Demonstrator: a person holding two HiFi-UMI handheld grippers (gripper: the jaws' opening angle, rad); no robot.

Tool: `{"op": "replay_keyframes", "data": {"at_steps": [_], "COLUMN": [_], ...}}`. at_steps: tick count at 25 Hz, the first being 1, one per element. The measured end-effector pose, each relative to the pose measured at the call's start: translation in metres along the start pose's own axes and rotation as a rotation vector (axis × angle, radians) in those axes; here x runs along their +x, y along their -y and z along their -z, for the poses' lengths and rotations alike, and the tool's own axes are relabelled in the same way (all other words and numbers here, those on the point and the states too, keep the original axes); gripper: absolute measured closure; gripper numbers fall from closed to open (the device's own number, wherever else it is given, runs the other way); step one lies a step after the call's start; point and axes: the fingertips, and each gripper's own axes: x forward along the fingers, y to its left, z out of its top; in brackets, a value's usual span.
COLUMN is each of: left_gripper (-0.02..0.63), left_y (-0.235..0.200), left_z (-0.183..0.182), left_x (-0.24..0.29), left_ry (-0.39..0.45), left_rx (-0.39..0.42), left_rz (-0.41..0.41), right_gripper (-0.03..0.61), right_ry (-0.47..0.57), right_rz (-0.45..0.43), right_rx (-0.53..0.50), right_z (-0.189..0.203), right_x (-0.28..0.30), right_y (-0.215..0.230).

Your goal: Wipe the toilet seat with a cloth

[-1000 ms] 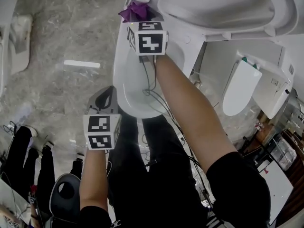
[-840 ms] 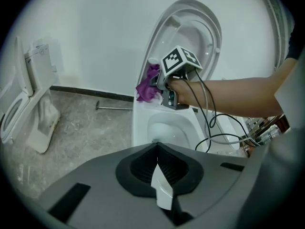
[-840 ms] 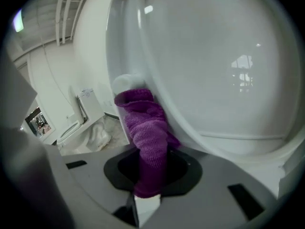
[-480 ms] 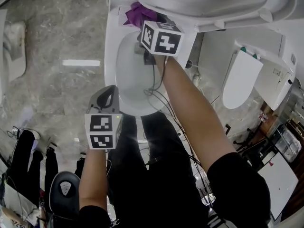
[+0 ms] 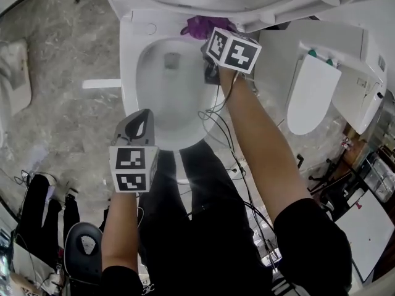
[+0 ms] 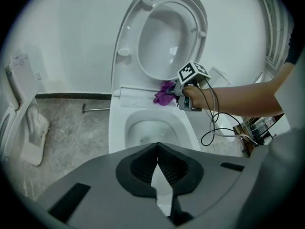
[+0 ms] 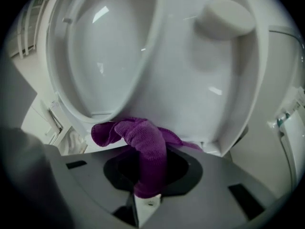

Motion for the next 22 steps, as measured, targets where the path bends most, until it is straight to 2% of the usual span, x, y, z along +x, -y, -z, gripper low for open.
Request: {"op": "replay_keyframes", "data": {"at_steps": [11,18,22], "left_gripper": [0.611,0.611,0.611], "left_y": [0.051,0.073,0.076], "left_z": [-0.017,-0.020,-0.022], "left_x": [0.024,0.028,0.027], "left_ry": [-0.017,-0.034,-0.030], "left_rx": [0.056,0.062,0.065], "left_rz": [0.034,0.040,0.043], "right_gripper": [0.494,0.494,0.494], "right_ry": [0.010,0.063,0.105], "right_rz": [0.041,0.087,0.097], "right_rx": [0.055,0.085,0.152], "right_z": [-0.005,-0.020,-0.032], "right_x": [-0.017,-0.035,-0.048], "right_y": [0.058,0.068,0.064]}}
